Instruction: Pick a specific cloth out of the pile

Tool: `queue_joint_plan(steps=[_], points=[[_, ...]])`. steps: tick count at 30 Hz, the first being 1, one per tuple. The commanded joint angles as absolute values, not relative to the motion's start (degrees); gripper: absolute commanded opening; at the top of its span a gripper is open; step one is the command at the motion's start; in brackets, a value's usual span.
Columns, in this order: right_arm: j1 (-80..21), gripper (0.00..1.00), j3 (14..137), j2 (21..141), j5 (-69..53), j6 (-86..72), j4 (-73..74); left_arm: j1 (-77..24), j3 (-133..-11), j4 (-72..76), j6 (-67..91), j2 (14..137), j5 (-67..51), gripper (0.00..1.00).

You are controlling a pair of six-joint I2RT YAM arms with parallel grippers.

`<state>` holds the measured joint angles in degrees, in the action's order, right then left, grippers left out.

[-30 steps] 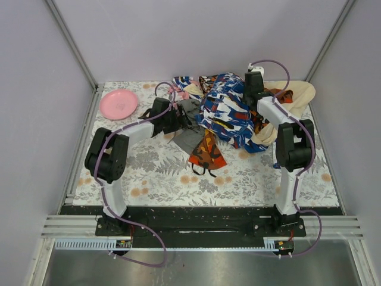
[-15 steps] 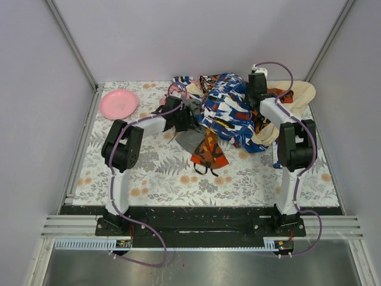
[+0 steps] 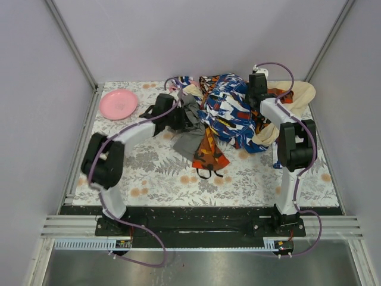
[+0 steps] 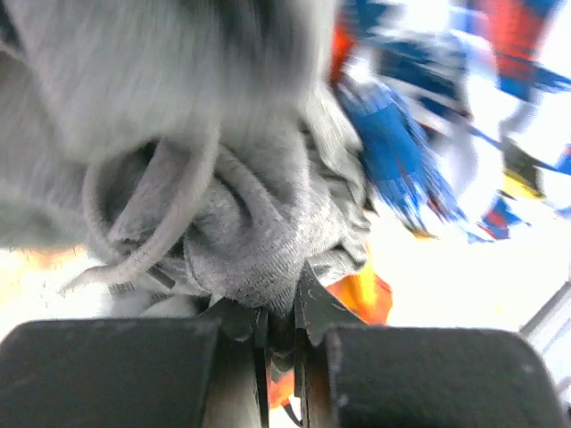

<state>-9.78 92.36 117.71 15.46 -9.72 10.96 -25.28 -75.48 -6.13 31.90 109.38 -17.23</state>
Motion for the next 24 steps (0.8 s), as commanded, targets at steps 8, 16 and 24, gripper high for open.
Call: queue_joint_plan(steps=[8,16,24], points=[[-7.30,0.00,91.67,121.64,17.05,-11.51,23.55,-27.86,-66.88,-1.91,25.67,65.94,-19.78,0.00],[-6.24,0.00,91.67,121.73,15.91,-12.39,23.82,-27.95,-72.41,-7.56,24.35,53.28,-16.53,0.00],[-5.71,0.00,91.50,121.55,14.59,-12.30,23.73,-27.95,-81.37,-11.24,24.52,46.58,-12.92,0.00]])
